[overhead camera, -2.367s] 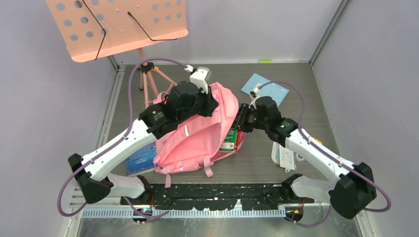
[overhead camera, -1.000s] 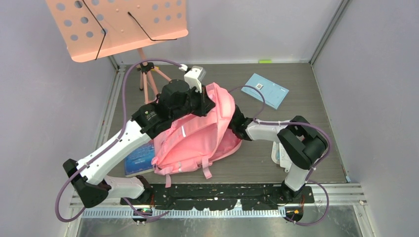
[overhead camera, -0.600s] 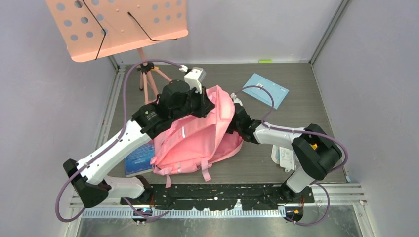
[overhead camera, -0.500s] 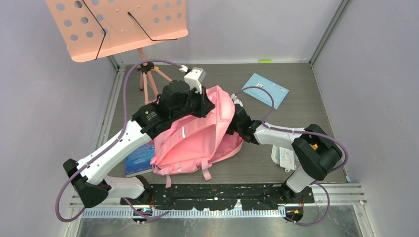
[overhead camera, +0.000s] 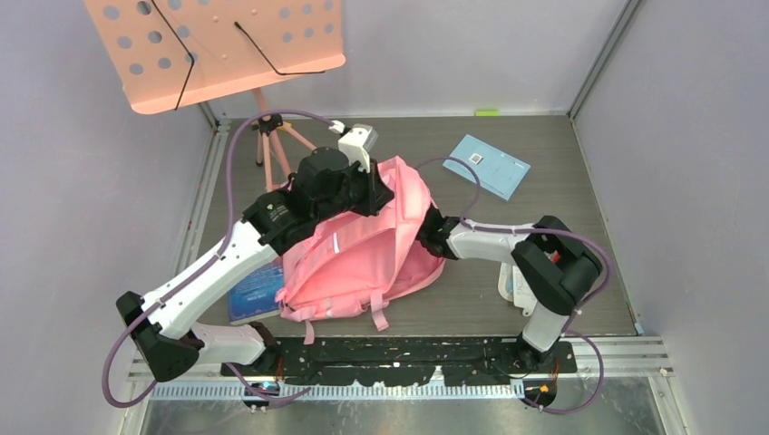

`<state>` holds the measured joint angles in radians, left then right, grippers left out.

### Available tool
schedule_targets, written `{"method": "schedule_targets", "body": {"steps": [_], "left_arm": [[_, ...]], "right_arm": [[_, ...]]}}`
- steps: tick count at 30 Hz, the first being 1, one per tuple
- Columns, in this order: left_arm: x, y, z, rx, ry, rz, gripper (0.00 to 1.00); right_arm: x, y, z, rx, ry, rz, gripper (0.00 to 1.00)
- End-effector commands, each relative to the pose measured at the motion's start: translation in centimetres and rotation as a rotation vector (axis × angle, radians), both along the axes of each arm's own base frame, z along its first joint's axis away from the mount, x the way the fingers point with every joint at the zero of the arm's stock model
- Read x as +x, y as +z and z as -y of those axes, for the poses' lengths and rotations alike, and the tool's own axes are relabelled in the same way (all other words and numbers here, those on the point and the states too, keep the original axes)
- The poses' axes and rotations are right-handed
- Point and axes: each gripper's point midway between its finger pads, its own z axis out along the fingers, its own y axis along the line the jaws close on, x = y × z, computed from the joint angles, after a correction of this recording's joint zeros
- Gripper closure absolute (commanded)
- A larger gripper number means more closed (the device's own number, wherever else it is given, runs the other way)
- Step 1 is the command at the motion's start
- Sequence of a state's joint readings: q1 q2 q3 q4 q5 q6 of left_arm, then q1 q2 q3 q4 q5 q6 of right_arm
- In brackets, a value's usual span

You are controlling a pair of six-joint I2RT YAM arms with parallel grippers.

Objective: Pack the student bag
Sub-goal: Place the book in the student bag.

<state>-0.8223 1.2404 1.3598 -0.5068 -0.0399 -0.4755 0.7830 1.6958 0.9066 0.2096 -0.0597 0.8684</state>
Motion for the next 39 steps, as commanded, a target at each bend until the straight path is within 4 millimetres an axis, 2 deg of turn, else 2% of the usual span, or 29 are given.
{"method": "schedule_targets", "body": {"steps": [1,4,8,10,11,12,13,16,19,21,29,32,35,39], "left_arm": [[0.2,1.5,0.8,-0.068,-0.017,0.019,1.00],[0.4,1.1,1.0,-0.061,-0.018,0.012,1.00],[0.5,0.6,0.9,-0.048,-0.016,0.004,1.00],[0.6,0.3,0.8,-0.045,-0.011,0.000,1.00],[0.7,0.2,0.7,-0.043,-0.007,-0.001,1.00],[0.8,0.0,0.6,-0.041,0.001,-0.001,1.00],[0.9,-0.1,0.4,-0.038,0.010,0.000,1.00],[1.3,-0.4,-0.4,-0.028,0.042,0.007,1.00],[1.7,-0.7,-1.2,-0.025,0.068,0.007,1.00],[2.0,-0.8,-1.6,-0.023,0.080,0.004,1.00],[2.4,-2.0,-2.1,-0.010,0.097,-0.022,1.00],[2.6,-2.6,-2.0,-0.006,0.097,-0.033,1.00],[2.7,-3.1,-1.9,-0.002,0.093,-0.046,1.00],[2.9,-3.8,-1.6,0.010,0.086,-0.060,1.00]], "right_arm": [[0.1,2.2,-4.4,0.086,0.098,0.059,0.73],[0.1,2.5,-5.0,0.092,0.104,0.069,0.74],[-0.2,2.0,-3.4,0.033,0.078,0.077,0.69],[-0.4,2.9,-2.0,-0.004,0.067,0.115,0.63],[-0.6,2.5,-1.2,-0.030,0.057,0.115,0.61],[-0.7,3.2,-0.3,-0.055,0.047,0.135,0.56],[-0.7,2.8,0.7,-0.092,0.023,0.143,0.53],[-1.4,3.7,3.9,-0.174,-0.009,0.179,0.40],[-2.6,3.7,6.8,-0.269,-0.019,0.172,0.31],[-3.0,4.9,8.8,-0.303,-0.042,0.196,0.26],[-3.7,6.9,14.7,-0.417,-0.118,0.216,0.15],[-3.4,6.3,17.1,-0.456,-0.169,0.189,0.11],[-2.9,4.3,19.6,-0.447,-0.210,0.098,0.10],[-2.9,2.1,19.9,-0.392,-0.173,0.024,0.08]]}}
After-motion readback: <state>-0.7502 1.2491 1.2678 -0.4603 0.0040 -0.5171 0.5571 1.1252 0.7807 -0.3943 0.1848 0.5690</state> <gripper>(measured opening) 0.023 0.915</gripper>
